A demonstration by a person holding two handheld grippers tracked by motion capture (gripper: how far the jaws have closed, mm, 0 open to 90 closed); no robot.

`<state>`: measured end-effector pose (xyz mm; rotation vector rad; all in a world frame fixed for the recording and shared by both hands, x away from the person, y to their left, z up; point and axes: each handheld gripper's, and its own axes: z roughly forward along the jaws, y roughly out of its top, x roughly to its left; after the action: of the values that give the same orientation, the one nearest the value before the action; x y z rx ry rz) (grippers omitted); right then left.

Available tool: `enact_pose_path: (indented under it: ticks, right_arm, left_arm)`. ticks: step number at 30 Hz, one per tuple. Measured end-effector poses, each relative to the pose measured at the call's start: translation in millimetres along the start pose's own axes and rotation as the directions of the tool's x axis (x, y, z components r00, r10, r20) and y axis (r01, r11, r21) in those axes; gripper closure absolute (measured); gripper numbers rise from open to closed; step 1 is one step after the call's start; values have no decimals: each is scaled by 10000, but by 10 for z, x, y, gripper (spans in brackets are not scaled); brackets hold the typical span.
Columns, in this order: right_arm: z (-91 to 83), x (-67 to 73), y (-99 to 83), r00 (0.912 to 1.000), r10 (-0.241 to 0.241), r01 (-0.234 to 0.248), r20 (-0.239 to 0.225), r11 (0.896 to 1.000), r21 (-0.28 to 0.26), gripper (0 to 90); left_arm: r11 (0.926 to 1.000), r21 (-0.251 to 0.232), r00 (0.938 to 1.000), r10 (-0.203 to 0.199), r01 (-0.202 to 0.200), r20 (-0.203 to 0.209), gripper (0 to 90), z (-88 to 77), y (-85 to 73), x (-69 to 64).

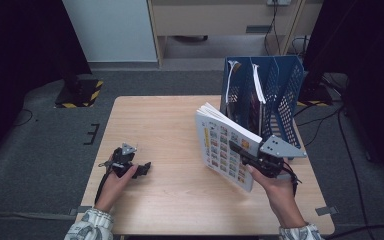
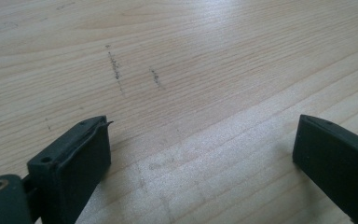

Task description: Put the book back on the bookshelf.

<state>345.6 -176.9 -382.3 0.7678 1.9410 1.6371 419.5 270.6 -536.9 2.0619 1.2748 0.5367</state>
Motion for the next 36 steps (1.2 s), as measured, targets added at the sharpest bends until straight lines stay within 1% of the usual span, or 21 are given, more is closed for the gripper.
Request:
enact_pose_path:
  ticks: [11,20,25,31,36]
  right_arm:
    - [-89,-11,-23,10000,31,-31,60,10000,-5,737]
    - [-159,-71,-49,9997,46,-46,227,10000,9,737]
    - [-201,-81,-72,9996,115,-115,265,9999,6,737]
    - [-249,-92,-107,9995,60,-65,320,9999,132,737]
    - [-303,-116,-99,9988,146,-147,471,9999,21,737]
  left_arm:
    - [10000,2,10000,-8,8,3,34,1,1,1]
    - [10000,10,10000,-24,24,6,32,3,1,2]
    - [10000,44,10000,-19,19,3,28,3,2,5]
    - [10000,48,10000,-19,19,2,27,3,2,5]
    - [10000,49,10000,-21,21,-8,26,3,2,3]
